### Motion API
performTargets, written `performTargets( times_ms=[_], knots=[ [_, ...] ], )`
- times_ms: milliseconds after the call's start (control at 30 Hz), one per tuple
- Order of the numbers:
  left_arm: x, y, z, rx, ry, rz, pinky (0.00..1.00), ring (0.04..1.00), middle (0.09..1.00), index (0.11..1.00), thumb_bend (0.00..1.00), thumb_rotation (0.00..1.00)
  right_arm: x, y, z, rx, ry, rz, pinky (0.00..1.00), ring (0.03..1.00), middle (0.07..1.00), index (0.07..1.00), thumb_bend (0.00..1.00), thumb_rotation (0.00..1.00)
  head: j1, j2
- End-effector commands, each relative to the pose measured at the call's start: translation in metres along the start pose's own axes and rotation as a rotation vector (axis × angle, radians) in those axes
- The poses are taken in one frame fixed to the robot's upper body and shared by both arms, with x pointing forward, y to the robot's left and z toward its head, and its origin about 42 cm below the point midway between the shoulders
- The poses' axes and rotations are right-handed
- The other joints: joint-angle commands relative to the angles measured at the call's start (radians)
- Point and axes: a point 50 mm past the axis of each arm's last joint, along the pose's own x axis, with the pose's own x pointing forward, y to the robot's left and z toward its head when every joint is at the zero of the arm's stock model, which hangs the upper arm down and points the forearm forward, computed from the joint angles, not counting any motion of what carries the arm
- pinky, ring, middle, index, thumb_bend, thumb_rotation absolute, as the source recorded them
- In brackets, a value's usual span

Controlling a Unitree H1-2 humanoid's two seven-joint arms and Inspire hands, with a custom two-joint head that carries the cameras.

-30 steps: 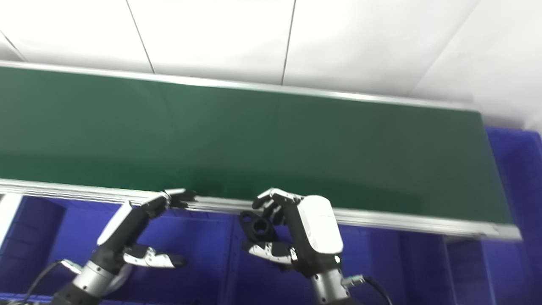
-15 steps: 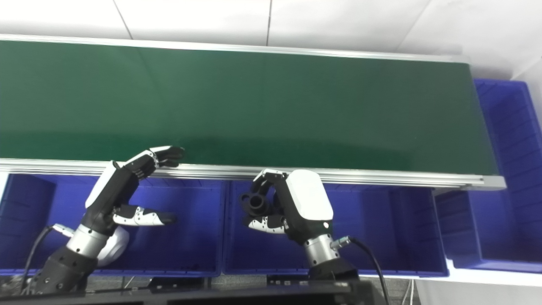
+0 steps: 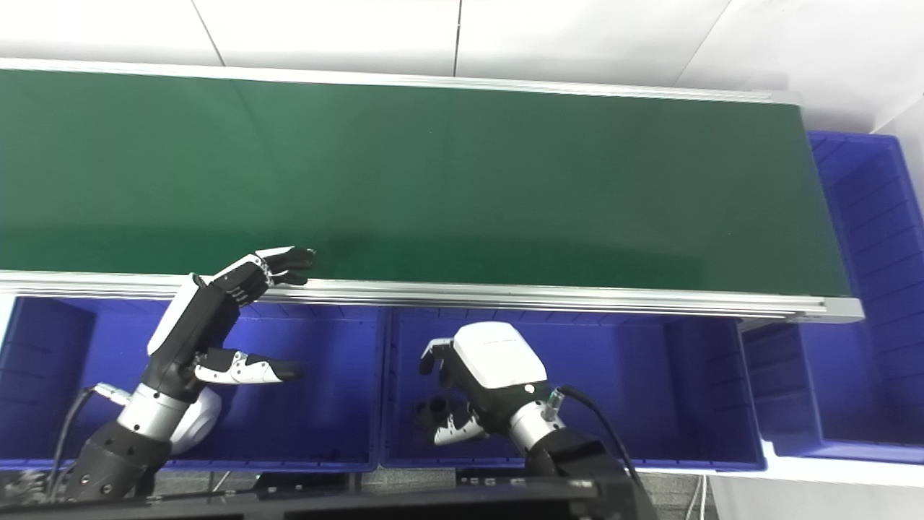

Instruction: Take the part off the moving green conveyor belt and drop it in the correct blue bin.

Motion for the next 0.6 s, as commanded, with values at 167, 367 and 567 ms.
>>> performTargets(
  times_ms=[167, 367, 567],
  knots=[
    [-0.001, 0.000, 0.015, 0.012, -0.071, -0.007, 0.73, 0.796, 0.823, 0.760, 0.81, 0.35, -0.021, -0.010, 0.009, 0.179, -0.032, -0.166, 0.91, 0.903, 0.894, 0.878, 0.55, 0.81, 0.022, -0.009],
    [-0.006, 0.001, 0.015, 0.017, -0.062, -0.010, 0.72, 0.793, 0.824, 0.758, 0.81, 0.34, -0.042, -0.018, 0.016, 0.598, -0.077, -0.386, 0.71, 0.824, 0.868, 0.857, 0.49, 0.58, 0.047, -0.024],
    [-0.011, 0.000, 0.011, 0.017, -0.038, -0.025, 0.74, 0.805, 0.829, 0.770, 0.82, 0.35, -0.048, 0.004, 0.033, 0.902, -0.148, -0.509, 0.71, 0.821, 0.880, 0.886, 0.59, 0.60, 0.078, -0.053]
  ],
)
